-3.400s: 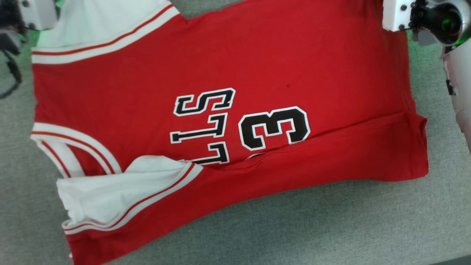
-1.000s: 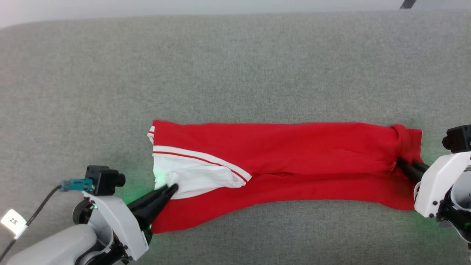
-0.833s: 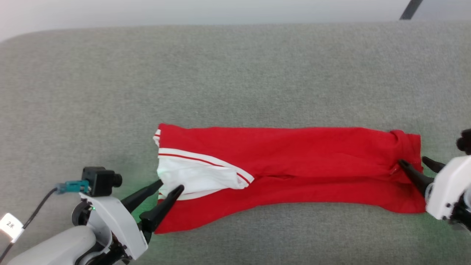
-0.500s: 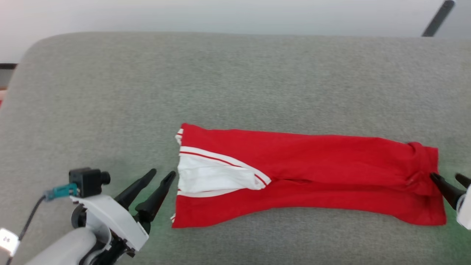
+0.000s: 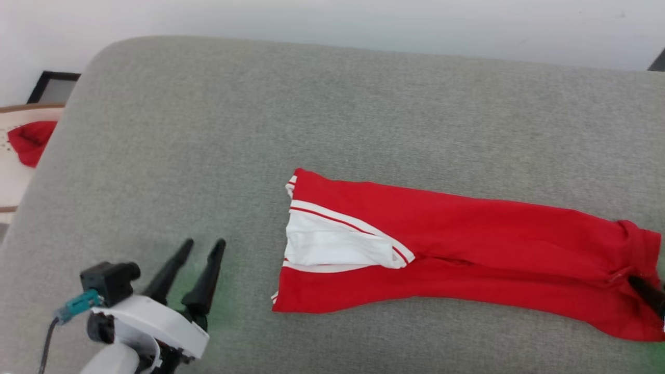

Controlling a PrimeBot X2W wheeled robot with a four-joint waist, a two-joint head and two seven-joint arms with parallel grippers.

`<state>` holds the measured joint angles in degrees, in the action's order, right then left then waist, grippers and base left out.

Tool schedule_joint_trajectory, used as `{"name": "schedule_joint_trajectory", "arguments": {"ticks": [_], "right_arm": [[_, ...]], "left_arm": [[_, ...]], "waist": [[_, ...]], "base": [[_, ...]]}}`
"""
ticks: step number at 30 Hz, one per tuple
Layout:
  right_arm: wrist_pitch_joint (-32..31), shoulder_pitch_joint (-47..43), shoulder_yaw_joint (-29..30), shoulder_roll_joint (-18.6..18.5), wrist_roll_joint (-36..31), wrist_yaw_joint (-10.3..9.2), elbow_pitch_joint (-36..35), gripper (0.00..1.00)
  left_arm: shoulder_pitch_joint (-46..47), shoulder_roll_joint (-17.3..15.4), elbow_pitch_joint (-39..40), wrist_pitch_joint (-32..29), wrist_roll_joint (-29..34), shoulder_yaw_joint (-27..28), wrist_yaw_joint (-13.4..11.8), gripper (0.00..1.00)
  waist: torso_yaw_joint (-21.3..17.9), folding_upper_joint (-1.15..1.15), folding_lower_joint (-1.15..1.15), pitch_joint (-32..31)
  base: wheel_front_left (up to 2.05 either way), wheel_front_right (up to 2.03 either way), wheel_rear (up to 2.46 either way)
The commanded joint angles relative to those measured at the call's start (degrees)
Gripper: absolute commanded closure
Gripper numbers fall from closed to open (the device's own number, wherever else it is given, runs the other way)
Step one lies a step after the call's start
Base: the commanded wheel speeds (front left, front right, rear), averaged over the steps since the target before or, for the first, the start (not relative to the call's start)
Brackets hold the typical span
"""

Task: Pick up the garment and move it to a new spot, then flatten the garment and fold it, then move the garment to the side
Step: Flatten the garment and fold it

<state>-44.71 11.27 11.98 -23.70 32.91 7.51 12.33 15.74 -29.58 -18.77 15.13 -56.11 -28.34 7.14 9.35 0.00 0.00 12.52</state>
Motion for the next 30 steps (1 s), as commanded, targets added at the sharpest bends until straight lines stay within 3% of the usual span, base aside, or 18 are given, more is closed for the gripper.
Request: {"name": "schedule_joint_trajectory", "arguments": {"ticks": [1, 11, 18, 19, 20, 22, 30], "right_arm": [[-0.33, 0.27, 0.24, 0.41, -0.45, -0.04, 0.23, 0.00], [-4.82, 3.60, 3.09, 2.95, -2.28, -0.04, 3.34, 0.00], [-6.49, 4.83, 3.21, 5.05, -4.19, -0.04, 4.92, 0.00], [-6.74, 4.82, 2.74, 5.30, -4.43, -0.03, 5.26, 0.07], [-6.78, 4.79, 2.16, 5.61, -4.61, -0.03, 5.41, 0.50], [-6.31, 4.92, 2.07, 6.21, -5.28, -0.01, 5.81, 1.00], [-5.28, 5.38, 2.76, 6.36, -5.28, -0.06, 6.64, 1.00]], "left_arm": [[-0.72, 0.51, 0.42, -0.09, 1.72, 1.06, 0.17, 0.00], [-3.90, 7.53, 6.46, -0.08, 23.85, 15.86, 0.30, 0.00], [-4.48, 10.57, 7.14, -0.08, 28.45, 17.42, 0.35, 0.00], [-4.44, 10.56, 6.88, -0.08, 28.86, 17.22, 0.36, 0.00], [-4.33, 10.65, 6.74, -0.08, 29.08, 17.11, 0.36, 0.00], [-4.21, 10.93, 6.36, -0.08, 28.92, 16.97, 0.37, 0.00], [-3.77, 10.23, 5.66, -0.08, 28.19, 17.36, 0.38, 0.00]], "waist": [[0.46, 0.00, 0.00, 0.09], [1.33, 0.00, 0.00, 0.16], [1.55, 0.00, 0.00, 0.98], [1.55, 0.00, 0.00, 1.15], [1.53, 0.00, 0.00, 1.34], [1.51, 0.00, 0.00, 1.60], [0.95, 0.00, 0.00, 1.80]], "base": [[0.00, 0.00, 0.00], [0.00, 0.00, 0.00], [0.00, 0.00, 0.00], [0.00, 0.00, 0.00], [0.00, 0.00, 0.00], [0.00, 0.00, 0.00], [0.00, 0.00, 0.00]]}}
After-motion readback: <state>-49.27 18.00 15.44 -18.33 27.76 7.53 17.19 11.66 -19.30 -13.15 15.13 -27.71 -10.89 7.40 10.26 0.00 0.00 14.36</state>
